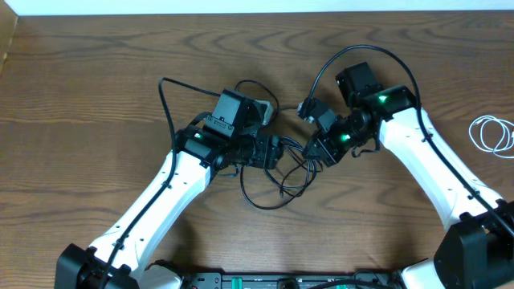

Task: Untangle cables
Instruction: 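Pull the black cable right with the right gripper, then drag the black cable to the table's right edge with the right gripper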

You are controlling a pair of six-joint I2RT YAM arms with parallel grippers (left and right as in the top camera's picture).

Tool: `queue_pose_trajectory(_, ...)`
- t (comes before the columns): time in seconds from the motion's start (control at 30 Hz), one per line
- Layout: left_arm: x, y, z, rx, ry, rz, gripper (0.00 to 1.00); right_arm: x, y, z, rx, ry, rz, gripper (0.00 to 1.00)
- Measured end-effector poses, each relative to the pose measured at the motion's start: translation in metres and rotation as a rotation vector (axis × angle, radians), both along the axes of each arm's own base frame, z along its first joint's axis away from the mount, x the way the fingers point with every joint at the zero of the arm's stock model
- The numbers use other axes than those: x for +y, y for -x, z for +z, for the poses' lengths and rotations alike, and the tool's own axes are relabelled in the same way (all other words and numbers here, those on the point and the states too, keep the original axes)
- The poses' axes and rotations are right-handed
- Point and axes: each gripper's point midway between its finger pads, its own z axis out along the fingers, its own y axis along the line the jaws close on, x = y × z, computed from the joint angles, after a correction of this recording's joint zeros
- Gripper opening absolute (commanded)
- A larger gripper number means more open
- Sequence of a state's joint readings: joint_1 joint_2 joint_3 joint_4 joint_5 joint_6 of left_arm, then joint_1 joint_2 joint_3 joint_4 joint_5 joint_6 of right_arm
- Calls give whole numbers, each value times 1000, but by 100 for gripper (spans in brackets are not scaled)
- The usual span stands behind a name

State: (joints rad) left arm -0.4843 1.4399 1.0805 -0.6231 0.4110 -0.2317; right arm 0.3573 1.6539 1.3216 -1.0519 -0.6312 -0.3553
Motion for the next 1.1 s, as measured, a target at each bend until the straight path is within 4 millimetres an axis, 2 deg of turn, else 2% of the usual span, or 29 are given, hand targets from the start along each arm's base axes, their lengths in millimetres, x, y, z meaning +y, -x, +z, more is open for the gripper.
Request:
queue_pose_trajectory(0.1, -1, 1, 0, 4, 7, -7, 34, -9, -13, 8, 7, -73, -58, 1)
queue_pose_trajectory(0.2, -1, 2, -2, 8, 5, -9, 15, -19, -22, 20, 33, -168, -110, 1)
queue_pose_trajectory(0.4, -5, -5, 3, -27, 25, -10, 11, -14, -8, 26, 106, -214, -99, 1)
queue_pose_trajectory(0.43, -5, -5, 3, -30, 27, -10, 8, -14, -7, 26, 110, -214, -99, 1)
queue_pose_trajectory(0.53, -2, -10, 3, -51, 5, 7, 8, -14, -5, 26, 123, -215, -99, 3)
queue_pose_trajectory(0.6, 11, -20, -1, -81, -60, 64, 7, -17, -2, 23, 135, -191, -102, 2)
queue_pose_trajectory(0.7, 68, -52, -5, -112, -178, 325, 8, -32, 5, 9, 157, -66, -120, 1)
queue_pose_trajectory(0.8, 111, -65, -7, -97, -217, 484, 8, -50, -6, -3, 113, 32, -161, 1)
queue_pose_trajectory(0.87, 118, -61, -11, -75, -238, 505, 8, -77, -29, -16, 67, 166, -298, 1)
queue_pose_trajectory(0.9, 118, -60, -11, -70, -240, 507, 8, -92, -37, -22, 54, 243, -371, 6)
queue_pose_trajectory(0.97, 119, -56, -14, -53, -249, 507, 7, -154, -53, -33, 27, 513, -674, 6)
queue_pose_trajectory(1.0, 120, -56, -14, -53, -251, 504, 8, -171, -56, -33, 22, 573, -765, 6)
queue_pose_trajectory(1.03, 120, -55, -14, -54, -259, 494, 8, -201, -61, -32, 1, 659, -909, 6)
queue_pose_trajectory(1.07, 121, -54, -15, -51, -266, 492, 8, -215, -62, -30, -9, 691, -971, 6)
queue_pose_trajectory(1.1, 123, -52, -15, -48, -273, 493, 8, -241, -64, -28, -20, 741, -1089, 6)
